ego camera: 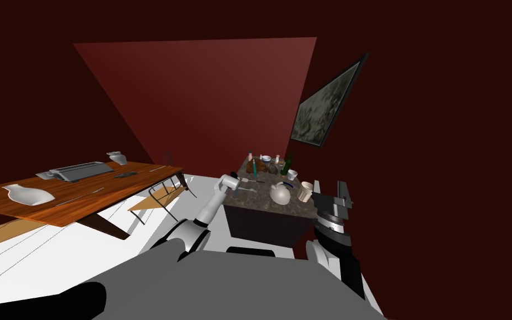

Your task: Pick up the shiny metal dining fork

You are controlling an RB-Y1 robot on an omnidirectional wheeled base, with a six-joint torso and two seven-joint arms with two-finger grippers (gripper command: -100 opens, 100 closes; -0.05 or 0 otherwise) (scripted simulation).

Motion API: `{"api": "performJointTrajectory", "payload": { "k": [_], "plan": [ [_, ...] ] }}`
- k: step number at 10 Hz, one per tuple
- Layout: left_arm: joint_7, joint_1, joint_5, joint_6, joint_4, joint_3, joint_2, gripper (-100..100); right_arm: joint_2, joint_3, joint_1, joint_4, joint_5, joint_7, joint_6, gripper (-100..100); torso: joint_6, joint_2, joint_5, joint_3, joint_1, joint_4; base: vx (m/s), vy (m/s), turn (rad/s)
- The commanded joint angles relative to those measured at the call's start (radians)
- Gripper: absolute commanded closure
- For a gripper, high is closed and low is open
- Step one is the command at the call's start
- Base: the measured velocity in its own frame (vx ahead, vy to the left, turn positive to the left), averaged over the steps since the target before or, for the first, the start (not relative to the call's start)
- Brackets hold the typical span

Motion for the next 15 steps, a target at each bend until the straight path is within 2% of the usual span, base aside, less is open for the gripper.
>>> {"api": "performJointTrajectory", "payload": {
  "k": [1, 6, 7, 8, 9, 12, 15],
  "plan": [
    [0.005, -0.008, -0.002, 0.040, 0.009, 0.002, -0.004, -100, 0.000, 0.000, 0.000, 0.000, 0.000, 0.000, 0.000, 0, 0.000, 0.000, 0.000, 0.000, 0.000, 0.000, 0.024, -0.035, 0.002],
    [0.026, -0.053, -0.012, 0.178, 0.051, 0.016, -0.032, -100, 0.000, 0.000, 0.000, 0.000, 0.000, 0.000, 0.000, 0, 0.000, -0.001, 0.000, -0.001, 0.000, 0.000, 0.033, -0.042, -0.001],
    [0.026, -0.053, -0.012, 0.187, 0.051, 0.016, -0.032, -100, 0.000, 0.000, 0.000, 0.000, 0.000, 0.000, 0.000, 0, 0.000, -0.001, 0.000, -0.001, -0.001, 0.000, 0.026, -0.038, 0.001],
    [0.033, -0.065, -0.015, 0.226, 0.061, 0.020, -0.042, -100, 0.000, 0.000, 0.000, 0.000, 0.000, 0.000, 0.000, 0, 0.000, 0.000, 0.000, 0.000, -0.001, 0.000, 0.028, -0.037, -0.003],
    [0.033, -0.065, -0.015, 0.228, 0.061, 0.020, -0.042, -100, 0.000, 0.000, 0.000, 0.000, 0.000, 0.000, 0.000, 0, 0.000, -0.001, 0.000, 0.000, -0.001, 0.000, 0.024, -0.030, -0.002],
    [0.048, -0.090, -0.022, 0.322, 0.081, 0.031, -0.077, -100, 0.000, 0.000, 0.000, 0.000, 0.000, 0.000, 0.000, 0, 0.000, -0.001, 0.000, -0.001, -0.001, 0.000, 0.039, -0.046, -0.004],
    [0.057, -0.103, -0.027, 0.380, 0.090, 0.037, -0.115, -100, 0.000, 0.000, 0.000, 0.000, 0.000, 0.000, 0.000, 0, 0.000, -0.001, 0.000, -0.001, -0.001, 0.000, 0.034, -0.040, -0.003]
  ]
}}
